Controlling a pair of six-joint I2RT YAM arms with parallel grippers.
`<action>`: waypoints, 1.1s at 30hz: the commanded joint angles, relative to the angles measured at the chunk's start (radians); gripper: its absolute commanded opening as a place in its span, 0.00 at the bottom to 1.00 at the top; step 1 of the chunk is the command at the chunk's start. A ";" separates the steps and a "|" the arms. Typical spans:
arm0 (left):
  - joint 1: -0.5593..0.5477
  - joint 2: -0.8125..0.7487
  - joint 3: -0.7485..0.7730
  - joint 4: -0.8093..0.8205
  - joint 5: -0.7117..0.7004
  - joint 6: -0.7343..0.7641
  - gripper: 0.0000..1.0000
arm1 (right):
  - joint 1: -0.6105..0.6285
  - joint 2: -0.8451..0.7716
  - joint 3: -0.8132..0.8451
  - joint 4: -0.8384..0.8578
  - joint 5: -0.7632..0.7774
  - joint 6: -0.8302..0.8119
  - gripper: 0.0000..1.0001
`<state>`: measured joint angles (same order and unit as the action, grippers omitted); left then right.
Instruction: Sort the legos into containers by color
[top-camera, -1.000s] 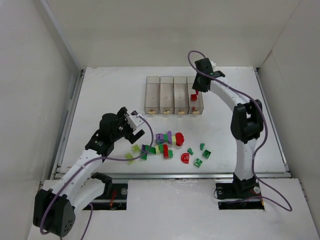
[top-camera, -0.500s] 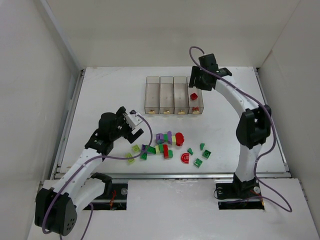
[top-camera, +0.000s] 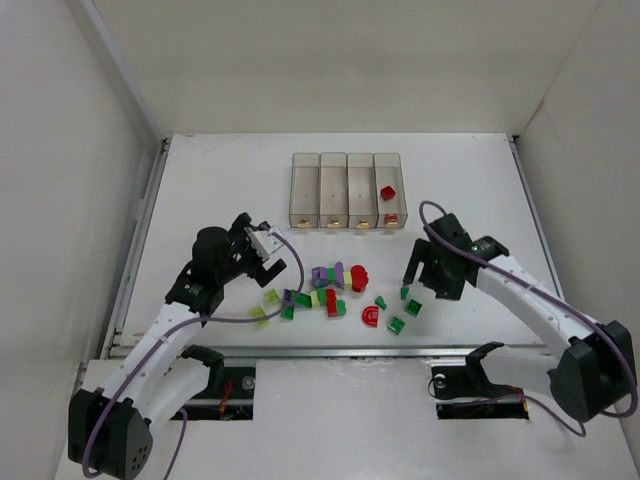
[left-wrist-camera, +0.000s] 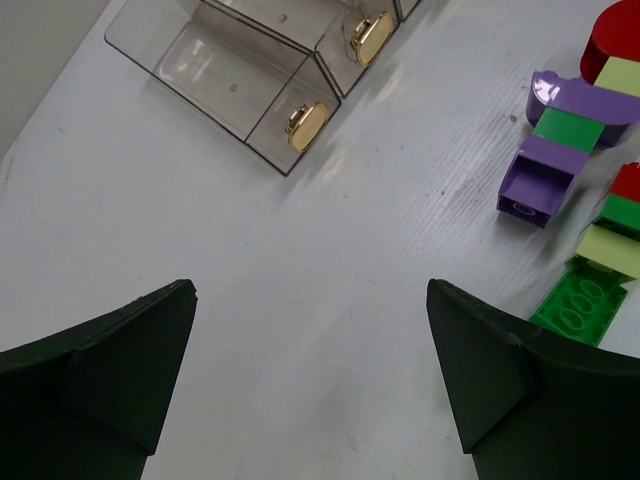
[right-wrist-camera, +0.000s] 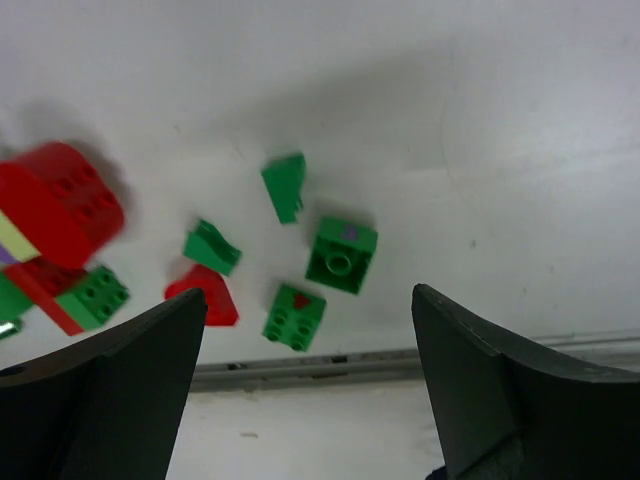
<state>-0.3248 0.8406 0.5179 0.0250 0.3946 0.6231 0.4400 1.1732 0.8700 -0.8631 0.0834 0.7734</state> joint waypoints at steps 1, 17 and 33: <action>0.004 -0.050 0.011 0.030 0.055 0.004 0.99 | 0.052 -0.107 -0.087 0.004 0.009 0.173 0.89; 0.004 -0.113 0.034 -0.053 0.046 0.024 0.99 | 0.074 0.014 -0.243 0.216 0.018 0.207 0.71; 0.004 -0.155 0.007 -0.054 0.015 0.024 0.99 | 0.086 0.105 -0.194 0.194 0.033 0.153 0.42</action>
<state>-0.3248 0.7025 0.5179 -0.0570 0.4065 0.6392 0.5179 1.2697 0.6338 -0.6857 0.0971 0.9321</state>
